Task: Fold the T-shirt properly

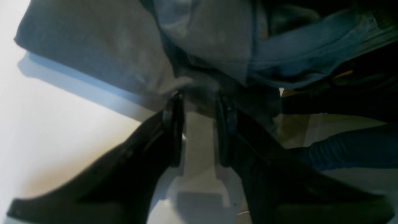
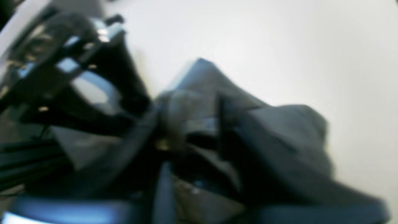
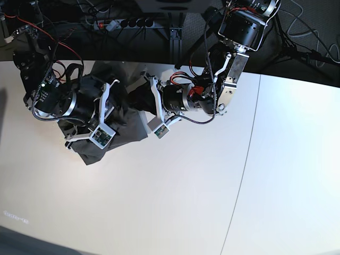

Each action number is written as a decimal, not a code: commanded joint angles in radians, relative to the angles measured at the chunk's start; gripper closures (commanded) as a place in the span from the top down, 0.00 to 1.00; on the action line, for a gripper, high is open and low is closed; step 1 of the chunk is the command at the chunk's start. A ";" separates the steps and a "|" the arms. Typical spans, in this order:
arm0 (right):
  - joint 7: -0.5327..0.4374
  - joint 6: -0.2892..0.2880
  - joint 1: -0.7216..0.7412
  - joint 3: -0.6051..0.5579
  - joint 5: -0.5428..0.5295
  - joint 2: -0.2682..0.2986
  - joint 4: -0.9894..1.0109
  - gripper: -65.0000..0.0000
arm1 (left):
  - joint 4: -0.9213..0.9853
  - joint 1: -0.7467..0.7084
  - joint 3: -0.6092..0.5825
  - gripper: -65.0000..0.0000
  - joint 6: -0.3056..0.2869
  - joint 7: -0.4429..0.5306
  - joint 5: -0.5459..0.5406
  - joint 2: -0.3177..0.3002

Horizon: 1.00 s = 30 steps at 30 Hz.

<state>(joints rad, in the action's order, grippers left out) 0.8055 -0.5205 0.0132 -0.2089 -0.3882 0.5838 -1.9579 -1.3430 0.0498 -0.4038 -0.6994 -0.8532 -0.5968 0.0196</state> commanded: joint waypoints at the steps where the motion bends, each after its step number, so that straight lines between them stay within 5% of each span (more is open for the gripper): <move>1: -0.019 -0.051 0.020 0.031 -0.001 0.012 -0.015 0.03 | -0.019 0.016 0.000 0.33 0.001 0.015 -0.018 0.010; 8: 0.029 -0.051 0.069 0.159 -0.017 0.037 -0.015 0.00 | -0.019 0.016 0.000 0.33 0.001 0.015 -0.011 -0.012; 20: 0.093 -0.052 -0.005 0.170 -0.064 0.252 -0.005 0.00 | -0.019 0.017 0.000 0.33 0.001 0.027 -0.014 -0.092; 30: 0.068 -0.053 -0.011 0.167 -0.153 0.264 0.184 0.00 | -0.019 0.017 0.000 0.33 0.001 0.026 -0.036 -0.091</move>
<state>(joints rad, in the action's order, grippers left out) 0.8928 -0.5209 -0.0113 -0.0525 -0.5377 0.8280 -1.7607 -1.3468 0.0525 -0.4046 -0.6979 -0.8303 -0.6254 -0.0746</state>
